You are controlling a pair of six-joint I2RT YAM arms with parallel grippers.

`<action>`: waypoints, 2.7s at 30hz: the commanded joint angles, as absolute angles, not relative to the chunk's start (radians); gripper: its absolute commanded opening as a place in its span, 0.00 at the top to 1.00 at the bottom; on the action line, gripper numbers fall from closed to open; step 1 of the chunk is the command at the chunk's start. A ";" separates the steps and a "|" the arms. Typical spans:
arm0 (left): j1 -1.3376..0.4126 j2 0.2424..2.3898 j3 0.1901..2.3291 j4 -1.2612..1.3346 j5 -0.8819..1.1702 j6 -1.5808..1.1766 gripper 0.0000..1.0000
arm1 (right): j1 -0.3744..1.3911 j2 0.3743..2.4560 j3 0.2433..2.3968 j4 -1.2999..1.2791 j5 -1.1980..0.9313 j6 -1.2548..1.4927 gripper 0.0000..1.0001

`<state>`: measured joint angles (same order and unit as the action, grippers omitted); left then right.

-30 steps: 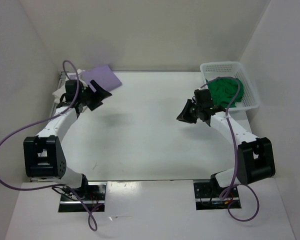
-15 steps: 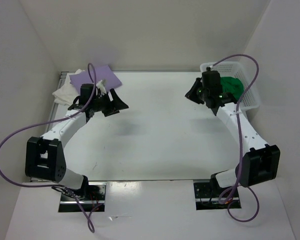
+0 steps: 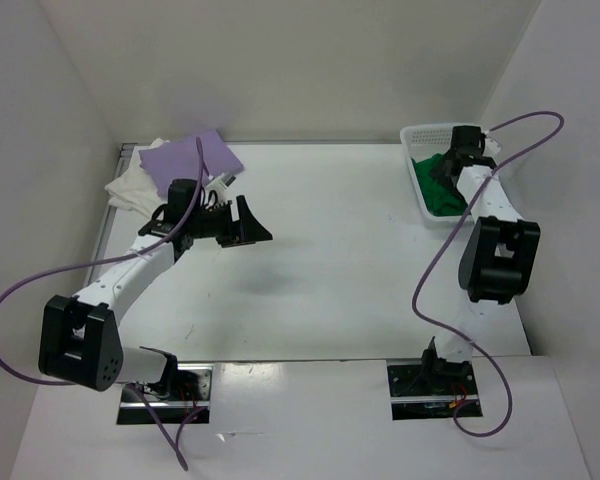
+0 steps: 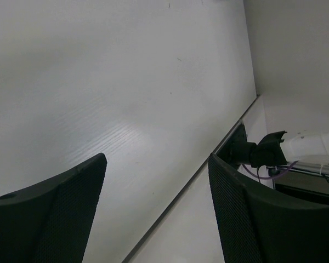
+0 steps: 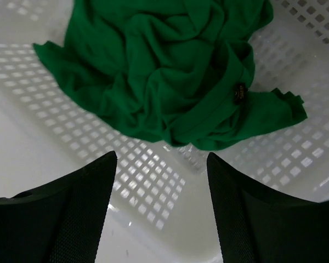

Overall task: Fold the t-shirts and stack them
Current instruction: Grab crumpled tshirt from bin with the right arm, then move the tshirt to the center of the board, then flatten out the tshirt

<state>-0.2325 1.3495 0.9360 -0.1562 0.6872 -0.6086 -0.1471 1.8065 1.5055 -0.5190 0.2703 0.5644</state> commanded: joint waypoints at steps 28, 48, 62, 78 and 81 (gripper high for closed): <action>-0.170 1.376 1.009 -0.190 0.658 -0.676 0.17 | -0.003 1.516 1.954 -0.495 0.180 0.561 1.00; 0.291 1.393 0.959 -0.114 0.719 -0.847 0.16 | 0.183 1.482 1.743 -0.106 -0.594 0.833 1.00; -0.003 1.375 0.960 -0.432 0.344 -0.505 0.21 | 0.173 1.519 1.182 -0.273 -0.091 0.690 0.40; -0.666 1.476 0.994 -0.482 0.167 -0.489 0.12 | 0.440 1.140 0.540 -0.382 -0.137 1.012 0.58; -0.716 1.546 1.014 -0.468 0.140 -0.489 0.16 | 0.474 1.071 0.476 -0.403 -0.126 1.067 0.51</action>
<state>-0.6903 1.4967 0.9821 -0.4644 0.2169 -0.5190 0.4404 1.1568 0.5034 -0.4023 -0.1429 0.9619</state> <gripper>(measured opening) 0.857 0.469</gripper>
